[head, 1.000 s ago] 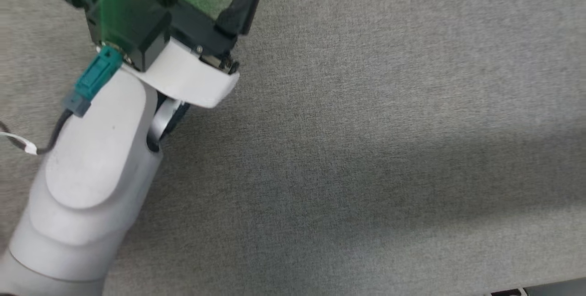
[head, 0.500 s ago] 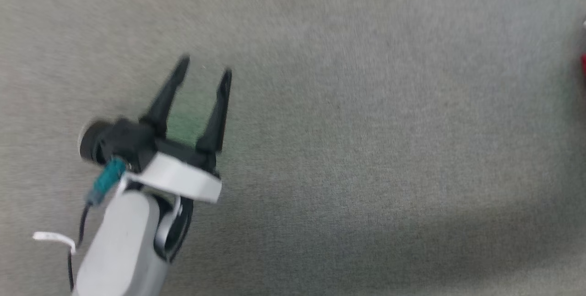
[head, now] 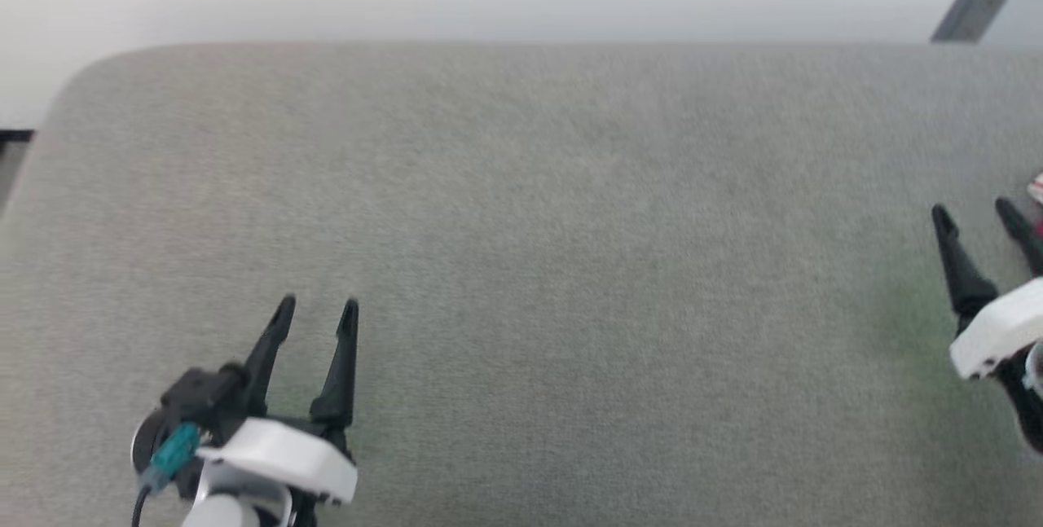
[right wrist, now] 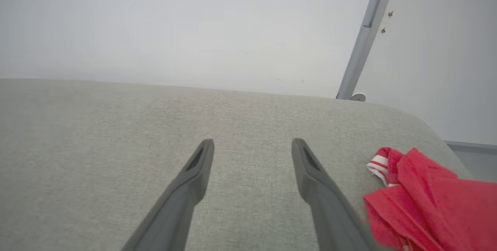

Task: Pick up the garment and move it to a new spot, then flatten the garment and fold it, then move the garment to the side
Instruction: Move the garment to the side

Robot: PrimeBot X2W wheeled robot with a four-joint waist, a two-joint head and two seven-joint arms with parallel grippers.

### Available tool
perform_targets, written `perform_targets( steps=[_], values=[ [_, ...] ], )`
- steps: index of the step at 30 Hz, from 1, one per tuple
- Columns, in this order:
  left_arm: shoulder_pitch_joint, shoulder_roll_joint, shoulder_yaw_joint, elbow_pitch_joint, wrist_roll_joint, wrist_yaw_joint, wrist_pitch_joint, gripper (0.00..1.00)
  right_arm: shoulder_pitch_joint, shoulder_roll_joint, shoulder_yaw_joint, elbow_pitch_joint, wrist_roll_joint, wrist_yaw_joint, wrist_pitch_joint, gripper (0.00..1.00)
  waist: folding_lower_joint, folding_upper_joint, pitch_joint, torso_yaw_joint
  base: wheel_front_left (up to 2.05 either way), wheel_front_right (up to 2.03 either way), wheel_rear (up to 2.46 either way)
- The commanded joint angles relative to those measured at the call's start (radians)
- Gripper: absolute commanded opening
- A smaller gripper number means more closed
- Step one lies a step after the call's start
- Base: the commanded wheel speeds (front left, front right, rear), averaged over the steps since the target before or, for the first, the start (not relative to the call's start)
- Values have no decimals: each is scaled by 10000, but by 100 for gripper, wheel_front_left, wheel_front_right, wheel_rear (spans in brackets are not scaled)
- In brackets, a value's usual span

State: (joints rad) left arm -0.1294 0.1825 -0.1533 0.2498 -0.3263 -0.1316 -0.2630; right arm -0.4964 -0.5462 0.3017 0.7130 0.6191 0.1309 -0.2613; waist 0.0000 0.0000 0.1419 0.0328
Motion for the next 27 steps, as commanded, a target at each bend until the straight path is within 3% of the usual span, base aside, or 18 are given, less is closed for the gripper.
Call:
perform_targets(
  steps=[1, 12, 27],
  values=[
    [324, -80, 175, 45, -150, 26, -21, 100, 412, 194, -353, -332, -330, -4, -38, 100, 0, 0, -588, 407, 0, 0, 0],
    [1705, -226, 954, -225, -120, 26, -21, 100, 3046, 1530, -1822, -2625, -1620, -4, -41, 100, 0, 0, -1532, 736, 0, 0, 0],
    [2757, -221, 1407, -1427, 283, 26, -21, 100, 5355, 2251, -3344, -5323, -2471, -4, 335, 100, 0, 0, -1661, 683, 0, 0, 0]
  ],
)
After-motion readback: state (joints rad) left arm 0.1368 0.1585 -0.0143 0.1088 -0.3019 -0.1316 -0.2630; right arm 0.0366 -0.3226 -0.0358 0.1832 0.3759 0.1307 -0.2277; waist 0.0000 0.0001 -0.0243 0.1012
